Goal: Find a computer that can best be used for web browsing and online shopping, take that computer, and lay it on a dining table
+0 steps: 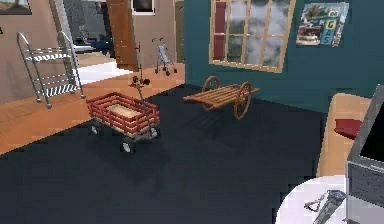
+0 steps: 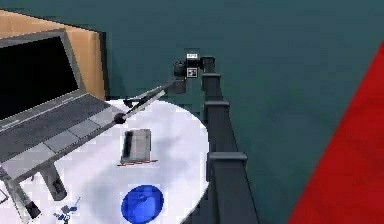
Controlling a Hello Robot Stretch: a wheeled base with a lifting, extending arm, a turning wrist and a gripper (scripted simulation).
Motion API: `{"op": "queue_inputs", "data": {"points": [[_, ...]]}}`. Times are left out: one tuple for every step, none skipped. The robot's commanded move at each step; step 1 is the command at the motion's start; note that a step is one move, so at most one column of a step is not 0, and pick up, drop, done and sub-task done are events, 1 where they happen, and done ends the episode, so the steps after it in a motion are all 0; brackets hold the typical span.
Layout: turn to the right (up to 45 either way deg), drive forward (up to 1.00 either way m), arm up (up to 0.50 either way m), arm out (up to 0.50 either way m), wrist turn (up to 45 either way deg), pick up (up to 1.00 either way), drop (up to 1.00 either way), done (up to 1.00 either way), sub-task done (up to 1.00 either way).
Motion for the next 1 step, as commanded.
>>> {"op": "queue_inputs", "data": {"points": [[0.0,0.00,-0.32,0.00,0.0,0.00,0.00,0.00,0.00]]}}
